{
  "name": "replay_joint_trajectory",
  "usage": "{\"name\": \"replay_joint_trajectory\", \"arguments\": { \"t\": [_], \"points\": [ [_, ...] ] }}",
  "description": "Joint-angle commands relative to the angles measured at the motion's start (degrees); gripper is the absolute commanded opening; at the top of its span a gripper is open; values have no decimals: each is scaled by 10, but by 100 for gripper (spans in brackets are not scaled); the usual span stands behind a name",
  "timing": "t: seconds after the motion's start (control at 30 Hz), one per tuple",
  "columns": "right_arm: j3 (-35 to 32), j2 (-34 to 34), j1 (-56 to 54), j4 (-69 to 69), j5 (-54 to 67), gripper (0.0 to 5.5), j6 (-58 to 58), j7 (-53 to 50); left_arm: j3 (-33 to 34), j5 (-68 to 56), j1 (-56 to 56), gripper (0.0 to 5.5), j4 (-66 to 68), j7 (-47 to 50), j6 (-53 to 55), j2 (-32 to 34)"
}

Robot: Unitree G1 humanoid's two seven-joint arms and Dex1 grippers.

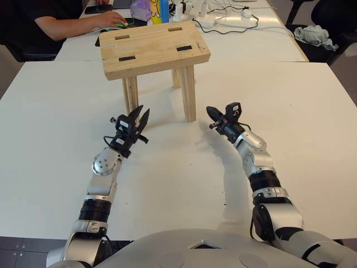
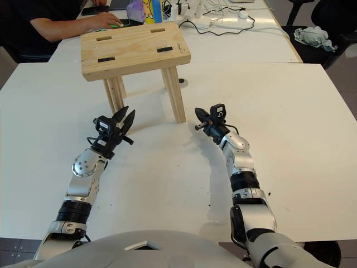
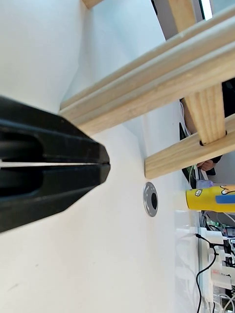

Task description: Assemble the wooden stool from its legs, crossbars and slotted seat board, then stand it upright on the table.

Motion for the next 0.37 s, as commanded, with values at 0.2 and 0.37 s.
{"name": "replay_joint_trajectory", "arguments": {
  "t": [0.2,0.37],
  "points": [
    [9,8,-3,-1,-7,0,0,1,26,38,-39,114,50,43,-3,7],
    [13,11,-6,3,-8,0,-1,1,49,61,-89,114,113,77,6,27]
  ]
}}
